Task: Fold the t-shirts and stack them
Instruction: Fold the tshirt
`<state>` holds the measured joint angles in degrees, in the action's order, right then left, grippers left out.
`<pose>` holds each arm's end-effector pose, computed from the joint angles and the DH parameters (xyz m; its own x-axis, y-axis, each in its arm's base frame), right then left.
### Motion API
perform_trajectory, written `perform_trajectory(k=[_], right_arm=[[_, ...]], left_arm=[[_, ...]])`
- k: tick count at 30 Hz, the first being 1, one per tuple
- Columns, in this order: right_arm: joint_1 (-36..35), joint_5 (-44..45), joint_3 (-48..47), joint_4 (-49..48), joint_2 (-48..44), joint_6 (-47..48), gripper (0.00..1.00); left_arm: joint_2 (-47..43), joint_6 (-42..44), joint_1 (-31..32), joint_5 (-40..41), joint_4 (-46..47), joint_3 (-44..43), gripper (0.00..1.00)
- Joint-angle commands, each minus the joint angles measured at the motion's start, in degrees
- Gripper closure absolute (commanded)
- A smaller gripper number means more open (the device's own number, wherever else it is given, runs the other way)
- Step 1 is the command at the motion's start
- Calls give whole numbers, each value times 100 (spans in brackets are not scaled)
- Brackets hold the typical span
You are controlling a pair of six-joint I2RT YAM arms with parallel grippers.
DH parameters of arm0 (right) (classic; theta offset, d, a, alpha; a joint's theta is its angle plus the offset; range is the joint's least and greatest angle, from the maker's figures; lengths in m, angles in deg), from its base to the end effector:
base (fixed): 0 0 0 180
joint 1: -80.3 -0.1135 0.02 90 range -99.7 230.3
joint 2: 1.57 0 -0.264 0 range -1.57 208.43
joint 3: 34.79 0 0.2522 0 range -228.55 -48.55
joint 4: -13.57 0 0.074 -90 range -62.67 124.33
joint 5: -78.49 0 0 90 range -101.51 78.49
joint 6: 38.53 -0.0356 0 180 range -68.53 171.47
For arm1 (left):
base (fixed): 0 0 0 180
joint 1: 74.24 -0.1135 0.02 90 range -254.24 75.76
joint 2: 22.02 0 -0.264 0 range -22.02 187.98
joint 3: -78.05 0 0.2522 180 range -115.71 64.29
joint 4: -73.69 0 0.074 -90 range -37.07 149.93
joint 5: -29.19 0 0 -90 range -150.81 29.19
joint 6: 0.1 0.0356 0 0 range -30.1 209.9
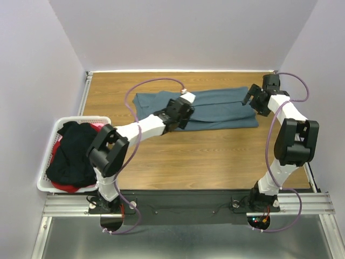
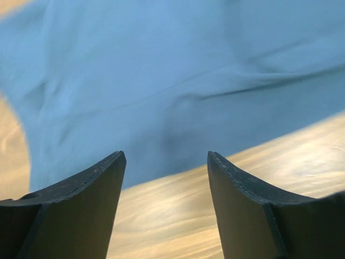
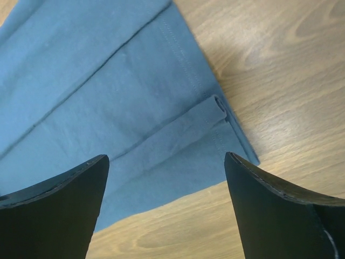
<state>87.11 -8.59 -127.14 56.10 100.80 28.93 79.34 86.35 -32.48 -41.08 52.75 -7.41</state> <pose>0.3885 -0.0482 0.2405 -0.6709 0.4657 -0.5771 0.4400 0.8764 0.1957 0.3068 -0.2578 0.2388 -0.4727 0.3439 -0.8113 0.3969 0.9051 0.1525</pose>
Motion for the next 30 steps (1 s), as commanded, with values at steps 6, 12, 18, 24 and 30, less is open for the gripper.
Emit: perform_trajectory(k=[6,12,18,24,30], right_arm=[[22,-643,-25,-56,345,-935,2],[22,-766,-104,-91,539,-1120,2],[22,-898,-69,-126,653,-1226,2],[22,-960,-86,-153,714,-1252,2],[22,-995,-139,-223,828,-1296,2]], left_arm=[[1059,2007,711,155,1174,-1012,21],[1640,2262,772,-38,1342,-1460,21],[2019,2359,781,-267,1377,-1671,21],[2370,2412,773,-294,1386,-1935,21],[2564,2421,746,-66,1404,-2233,22]])
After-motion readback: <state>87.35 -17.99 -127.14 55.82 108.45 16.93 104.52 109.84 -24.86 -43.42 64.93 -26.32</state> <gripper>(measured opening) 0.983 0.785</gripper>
